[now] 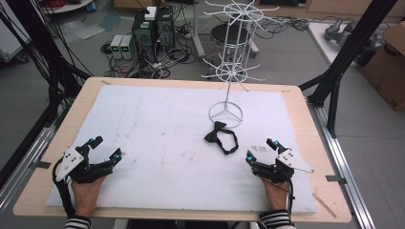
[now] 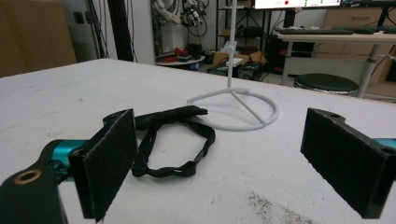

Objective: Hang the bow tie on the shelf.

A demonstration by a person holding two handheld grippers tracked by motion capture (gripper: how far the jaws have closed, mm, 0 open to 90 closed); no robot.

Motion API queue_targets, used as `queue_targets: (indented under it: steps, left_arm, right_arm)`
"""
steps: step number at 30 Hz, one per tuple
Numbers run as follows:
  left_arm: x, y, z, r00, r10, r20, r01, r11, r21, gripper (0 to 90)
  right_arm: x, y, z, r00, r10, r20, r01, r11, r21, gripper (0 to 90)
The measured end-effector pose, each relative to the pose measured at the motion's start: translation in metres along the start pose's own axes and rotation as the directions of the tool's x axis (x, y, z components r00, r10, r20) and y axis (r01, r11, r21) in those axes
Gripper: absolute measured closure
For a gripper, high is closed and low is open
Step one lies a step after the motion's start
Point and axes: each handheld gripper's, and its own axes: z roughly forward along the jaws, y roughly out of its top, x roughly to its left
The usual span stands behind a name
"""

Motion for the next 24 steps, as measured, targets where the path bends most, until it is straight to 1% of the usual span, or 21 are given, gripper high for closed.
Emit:
queue_targets:
  steps: [8, 12, 15, 18, 19, 20, 21, 22, 24]
  left_arm:
    - [-0.0008, -0.0004, -0.001, 0.9999, 0.013, 0.001, -0.013, 0.9999, -0.011, 15.0]
    - [-0.0004, -0.0003, -0.0005, 1.0, 0.009, -0.001, -0.009, 0.9999, -0.007, 15.0]
    - [-0.0002, -0.0001, 0.0001, 1.0, 0.003, -0.001, -0.003, 1.0, -0.002, 15.0]
    - [-0.0002, -0.0001, 0.0, 1.0, 0.006, -0.001, -0.006, 1.0, -0.003, 15.0]
    - [-0.0003, -0.0001, -0.0001, 1.0, 0.007, 0.0, -0.007, 1.0, -0.002, 15.0]
    - [-0.0005, -0.0002, -0.0001, 1.0, 0.008, 0.0, -0.008, 1.0, -0.005, 15.0]
    - [-0.0005, -0.0002, -0.0002, 1.0, 0.01, -0.001, -0.01, 0.9999, -0.005, 15.0]
    - [-0.0005, -0.0002, -0.0002, 1.0, 0.008, -0.001, -0.008, 0.9999, -0.006, 15.1]
    - [-0.0005, -0.0002, -0.0001, 1.0, 0.004, -0.002, -0.004, 1.0, -0.005, 15.1]
  right_arm:
    - [-0.0004, 0.0003, 0.0004, 1.0, 0.006, 0.0, -0.006, 1.0, 0.006, 10.0]
    - [0.0005, 0.0002, 0.0003, 0.9999, 0.001, 0.014, -0.001, 1.0, 0.003, 10.0]
    - [0.0006, 0.0003, 0.0004, 0.9999, 0.002, 0.014, -0.002, 1.0, 0.003, 10.0]
    - [0.0, 0.0007, 0.0011, 0.9999, 0.006, 0.013, -0.006, 1.0, 0.012, 10.0]
    - [-0.0004, 0.0009, 0.0018, 0.9999, -0.001, 0.013, 0.001, 1.0, 0.014, 10.0]
    - [0.0002, 0.0011, 0.0022, 0.9999, 0.002, 0.015, -0.003, 1.0, 0.021, 10.0]
    - [0.0002, 0.0015, 0.003, 0.9999, -0.008, 0.012, 0.008, 1.0, 0.027, 10.0]
    - [0.001, 0.0015, 0.0032, 0.9999, -0.007, 0.012, 0.006, 0.999, 0.031, 10.0]
    - [0.0013, 0.0022, 0.0043, 0.9997, -0.026, -0.004, 0.026, 0.999, 0.04, 10.0]
